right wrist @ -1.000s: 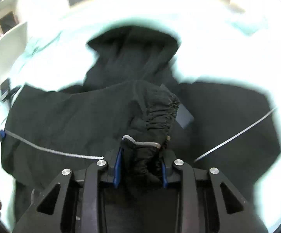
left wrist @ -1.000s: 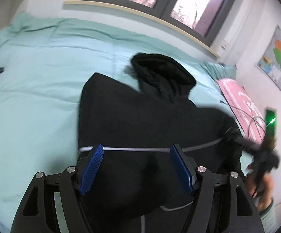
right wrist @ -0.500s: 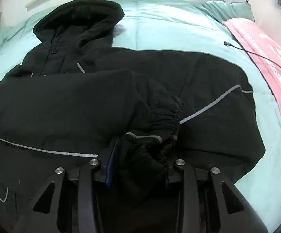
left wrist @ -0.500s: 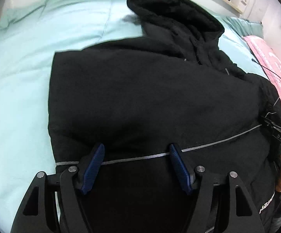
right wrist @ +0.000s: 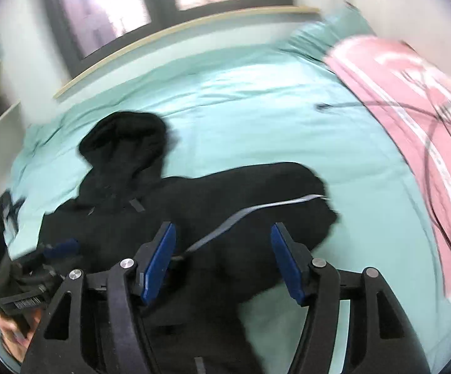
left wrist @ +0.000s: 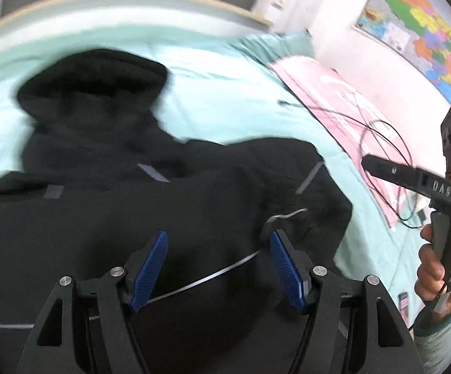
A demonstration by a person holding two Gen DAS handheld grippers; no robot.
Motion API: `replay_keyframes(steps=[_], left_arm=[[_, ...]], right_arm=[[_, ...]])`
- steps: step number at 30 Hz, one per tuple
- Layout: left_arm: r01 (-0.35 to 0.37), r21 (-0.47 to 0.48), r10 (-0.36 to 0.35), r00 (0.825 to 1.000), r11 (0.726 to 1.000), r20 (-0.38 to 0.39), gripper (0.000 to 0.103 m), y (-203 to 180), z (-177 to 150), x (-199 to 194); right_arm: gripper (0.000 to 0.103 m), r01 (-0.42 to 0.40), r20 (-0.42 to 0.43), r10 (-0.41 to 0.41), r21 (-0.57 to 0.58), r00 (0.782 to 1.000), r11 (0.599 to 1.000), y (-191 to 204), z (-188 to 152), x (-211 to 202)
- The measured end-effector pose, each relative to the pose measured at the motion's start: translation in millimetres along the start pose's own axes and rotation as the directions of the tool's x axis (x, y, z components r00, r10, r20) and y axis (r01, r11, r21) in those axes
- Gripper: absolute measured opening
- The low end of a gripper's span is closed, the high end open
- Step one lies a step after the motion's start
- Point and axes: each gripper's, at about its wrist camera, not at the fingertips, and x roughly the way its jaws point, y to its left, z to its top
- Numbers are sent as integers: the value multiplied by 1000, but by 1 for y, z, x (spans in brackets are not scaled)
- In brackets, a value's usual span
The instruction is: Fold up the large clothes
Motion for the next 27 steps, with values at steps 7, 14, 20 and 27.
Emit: replay_keyframes(steps=[7, 14, 20, 27], left_arm=[[-6, -61, -1, 993, 998, -114, 71, 14, -22, 69], [-7, -38, 4, 996, 999, -86, 72, 13, -26, 72], [8, -43, -11, 998, 999, -64, 72, 15, -35, 61], [70, 24, -70, 997, 997, 28, 71, -1, -35, 10]], right_arm=[[69, -7, -86, 30, 254, 996, 967, -99, -6, 41], [71, -102, -130, 180, 458, 975, 883, -143, -22, 118], [27, -273, -41, 340, 512, 940, 815, -145, -5, 149], [17, -117, 34, 113, 351, 993, 929, -148, 12, 62]])
